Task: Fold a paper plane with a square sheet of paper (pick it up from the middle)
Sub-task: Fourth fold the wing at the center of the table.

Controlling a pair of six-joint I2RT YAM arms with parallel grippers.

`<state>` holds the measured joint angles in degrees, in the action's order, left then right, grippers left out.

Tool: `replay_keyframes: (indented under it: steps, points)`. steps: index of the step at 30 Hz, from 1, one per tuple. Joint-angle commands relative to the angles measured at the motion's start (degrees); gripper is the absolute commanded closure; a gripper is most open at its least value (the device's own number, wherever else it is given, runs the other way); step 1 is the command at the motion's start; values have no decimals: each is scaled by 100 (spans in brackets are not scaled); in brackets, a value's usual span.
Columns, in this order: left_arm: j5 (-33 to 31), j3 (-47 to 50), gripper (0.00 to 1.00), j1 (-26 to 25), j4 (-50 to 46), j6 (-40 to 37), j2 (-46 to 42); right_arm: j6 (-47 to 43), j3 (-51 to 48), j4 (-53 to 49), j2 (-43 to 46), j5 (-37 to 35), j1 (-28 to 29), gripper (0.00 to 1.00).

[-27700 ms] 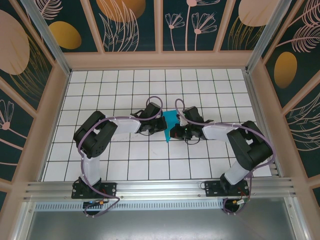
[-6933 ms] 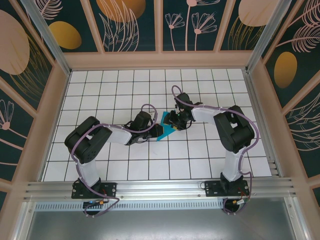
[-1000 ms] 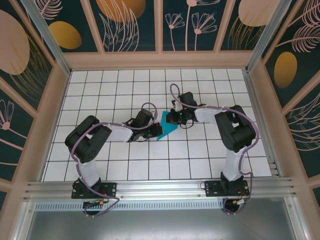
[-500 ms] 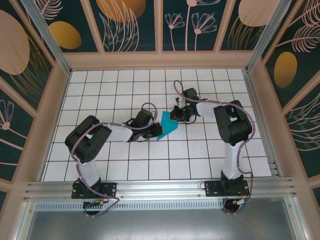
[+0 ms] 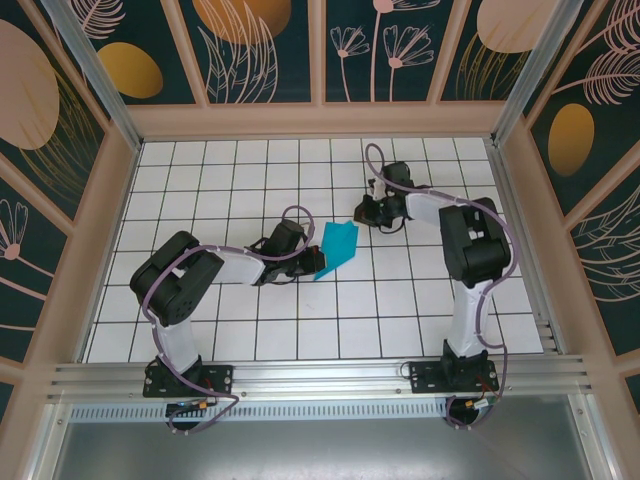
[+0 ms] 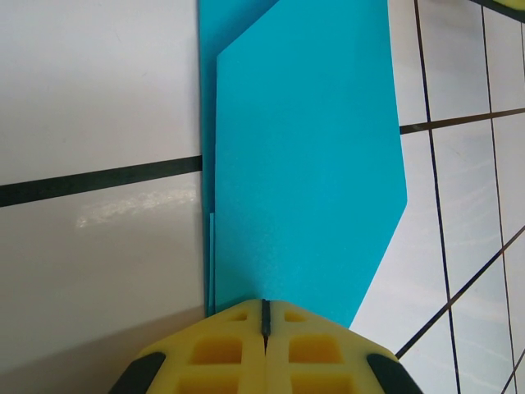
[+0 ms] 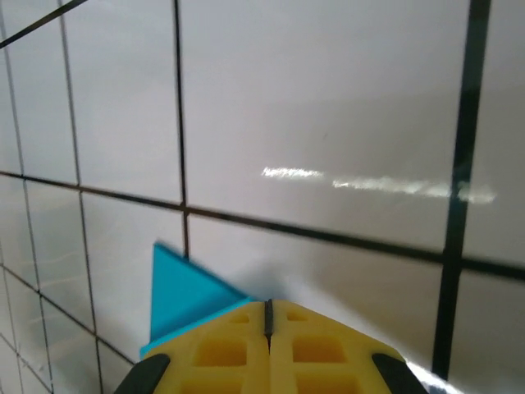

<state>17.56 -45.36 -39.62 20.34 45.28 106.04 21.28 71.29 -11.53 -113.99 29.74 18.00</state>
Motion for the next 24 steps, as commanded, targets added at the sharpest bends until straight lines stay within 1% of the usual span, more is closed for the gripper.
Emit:
replay_keyframes:
  steps: [1, 5, 10, 13, 18, 21, 24]
  points:
    - [-156, 266, 100, 47, -836, -69, 347, 101, -471, 365, 544, 218, 283, 94]
    - [-157, 257, 100, 41, -832, -73, 347, 176, -739, 521, 502, 257, 540, 94]
    - [-200, 258, 100, 38, -856, -39, 341, 150, -442, 483, 12, 257, 544, 94]
    - [-209, 289, 100, 40, -831, -10, 338, 213, -279, 484, -205, 260, 357, 95]
    - [-168, 338, 100, 42, -778, 5, 369, 452, -247, 686, -324, 107, -34, 95]
    - [-157, 386, 100, 37, -707, 34, 382, 569, -252, 788, -245, -88, -151, 95]
    - [-157, 414, 100, 45, -669, 67, 374, 630, -386, 1013, 11, 83, -136, 94]
